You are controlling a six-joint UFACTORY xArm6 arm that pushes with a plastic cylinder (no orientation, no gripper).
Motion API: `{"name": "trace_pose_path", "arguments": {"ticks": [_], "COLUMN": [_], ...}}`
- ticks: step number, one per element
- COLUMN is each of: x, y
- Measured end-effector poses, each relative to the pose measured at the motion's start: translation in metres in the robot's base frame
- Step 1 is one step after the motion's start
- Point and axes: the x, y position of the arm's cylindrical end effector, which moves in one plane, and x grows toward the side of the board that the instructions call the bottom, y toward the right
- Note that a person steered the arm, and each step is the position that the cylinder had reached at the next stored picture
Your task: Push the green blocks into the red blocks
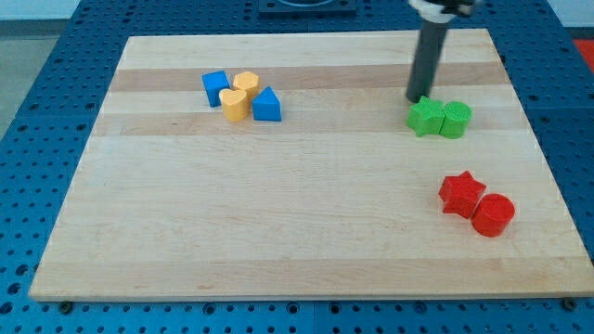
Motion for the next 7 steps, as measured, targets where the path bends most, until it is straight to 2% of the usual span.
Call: {"name": "trace_pose_path", "arguments": {"ticks": [2, 4, 6, 7], "x": [0.000, 0.070, 0.086, 0.058], "y": [0.000, 0.013, 0.016, 0.016]}}
